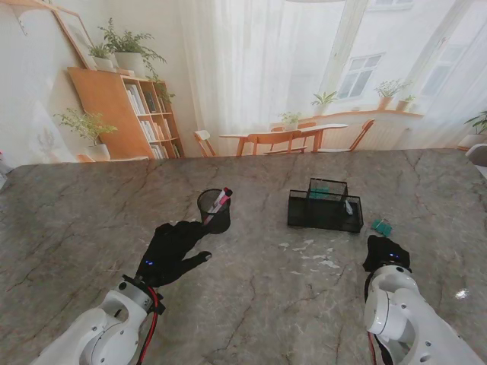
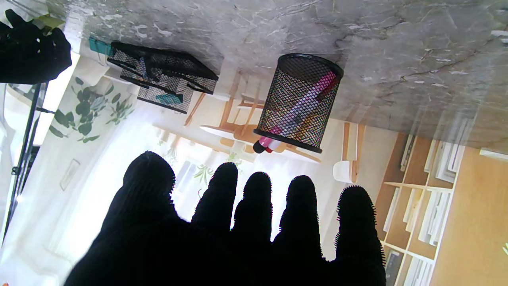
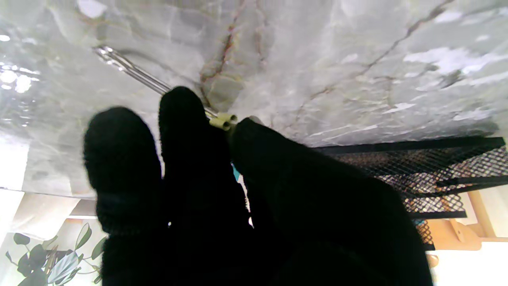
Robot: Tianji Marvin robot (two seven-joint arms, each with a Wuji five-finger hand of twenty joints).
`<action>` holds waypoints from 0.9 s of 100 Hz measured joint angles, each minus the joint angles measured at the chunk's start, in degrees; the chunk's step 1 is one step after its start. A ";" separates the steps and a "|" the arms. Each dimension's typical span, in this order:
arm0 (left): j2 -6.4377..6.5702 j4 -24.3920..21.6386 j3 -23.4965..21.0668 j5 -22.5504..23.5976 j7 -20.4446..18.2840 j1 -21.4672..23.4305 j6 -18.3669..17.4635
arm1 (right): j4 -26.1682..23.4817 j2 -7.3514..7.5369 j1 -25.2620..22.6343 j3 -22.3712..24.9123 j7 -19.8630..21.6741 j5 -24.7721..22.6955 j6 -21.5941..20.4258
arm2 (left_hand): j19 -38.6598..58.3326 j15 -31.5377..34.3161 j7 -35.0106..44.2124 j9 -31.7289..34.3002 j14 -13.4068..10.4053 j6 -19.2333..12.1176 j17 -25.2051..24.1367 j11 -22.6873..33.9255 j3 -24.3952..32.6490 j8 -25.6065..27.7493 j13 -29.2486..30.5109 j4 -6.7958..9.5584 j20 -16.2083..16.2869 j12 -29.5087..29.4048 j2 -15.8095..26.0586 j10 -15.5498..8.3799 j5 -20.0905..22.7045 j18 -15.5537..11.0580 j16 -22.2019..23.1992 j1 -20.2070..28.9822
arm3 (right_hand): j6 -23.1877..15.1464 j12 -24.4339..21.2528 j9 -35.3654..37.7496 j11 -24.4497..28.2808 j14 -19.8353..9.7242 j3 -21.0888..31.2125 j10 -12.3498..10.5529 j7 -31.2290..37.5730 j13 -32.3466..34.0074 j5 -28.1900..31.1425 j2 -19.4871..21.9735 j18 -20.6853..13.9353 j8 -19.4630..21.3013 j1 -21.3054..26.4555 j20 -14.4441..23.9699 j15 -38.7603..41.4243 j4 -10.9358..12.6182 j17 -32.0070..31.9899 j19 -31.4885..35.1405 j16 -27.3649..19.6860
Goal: Organize desk stationery
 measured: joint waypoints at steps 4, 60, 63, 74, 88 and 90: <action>0.00 -0.01 0.00 -0.01 0.00 0.00 0.00 | 0.40 0.09 0.32 -0.38 0.16 0.00 -0.07 | 0.00 0.00 0.00 0.00 0.00 0.00 0.00 0.00 0.00 0.00 0.00 0.00 0.00 0.00 0.00 0.00 0.00 0.00 0.00 0.00 | -0.35 0.00 0.13 0.32 -0.01 0.06 -0.75 0.05 0.00 0.00 1.19 0.00 0.00 0.10 0.00 0.00 0.62 0.00 0.00 0.21; 0.00 -0.05 0.01 -0.01 0.19 0.04 -0.05 | 2.04 0.38 1.13 -1.34 1.94 -1.30 -5.40 | 0.00 0.00 0.00 0.41 0.00 0.00 0.00 0.00 -0.04 0.00 0.33 0.00 0.00 0.00 0.00 0.00 0.01 0.00 0.00 0.66 | -10.62 4.36 -9.94 5.06 -2.25 -4.34 -4.50 -6.14 -3.16 -1.64 2.18 -0.80 9.04 -7.97 3.60 6.03 6.36 -1.69 1.73 2.18; 0.00 -0.05 0.02 -0.02 0.18 0.04 -0.05 | 1.73 0.38 0.76 -0.90 2.21 -2.10 -6.29 | 0.00 0.00 0.00 0.42 0.00 0.00 0.00 0.00 -0.04 0.00 0.33 0.00 0.00 0.00 0.00 0.00 0.01 0.00 0.00 0.66 | -11.71 4.75 -10.85 5.04 -2.29 -4.35 -5.38 -7.24 -3.16 -1.40 2.18 -0.80 9.96 -8.98 4.16 6.41 6.93 -1.69 2.05 2.27; -0.01 -0.05 0.03 -0.06 0.16 0.04 -0.05 | 0.05 0.57 -0.46 0.34 3.35 -3.39 -7.70 | 0.00 0.00 0.00 0.42 0.00 0.00 0.00 0.00 -0.02 0.00 0.33 0.00 0.00 0.00 1.19 0.00 0.02 0.00 0.00 0.54 | -13.85 4.75 -13.53 5.27 -2.44 -6.56 -5.34 -12.07 -3.16 -1.38 3.08 -0.80 12.92 -11.90 5.02 8.13 9.43 -1.71 3.00 2.30; -0.01 -0.06 0.04 -0.07 0.17 0.04 -0.07 | -1.49 0.85 -1.29 1.60 5.06 -5.25 -10.17 | 0.00 0.00 0.00 0.43 0.00 0.00 0.00 0.00 -0.02 0.00 0.33 0.00 0.00 0.00 1.19 0.00 0.02 0.00 0.00 0.54 | -16.36 4.67 -17.28 5.00 -2.59 -7.89 -4.70 -16.97 -4.36 -2.68 4.31 -0.23 14.13 -14.53 6.38 9.85 10.70 -3.25 3.99 2.80; -0.01 -0.06 0.04 -0.08 0.18 0.04 -0.07 | -1.63 0.90 -1.35 1.72 5.37 -5.71 -10.41 | 0.00 0.00 0.00 0.43 0.00 0.00 0.00 0.00 -0.02 0.00 0.33 0.00 0.00 0.00 1.19 0.00 0.02 0.00 0.00 0.54 | -16.42 4.66 -17.89 4.91 -2.59 -8.33 -4.61 -16.52 -4.89 -2.79 4.39 -0.19 14.25 -14.82 6.81 10.22 10.70 -3.75 4.16 2.89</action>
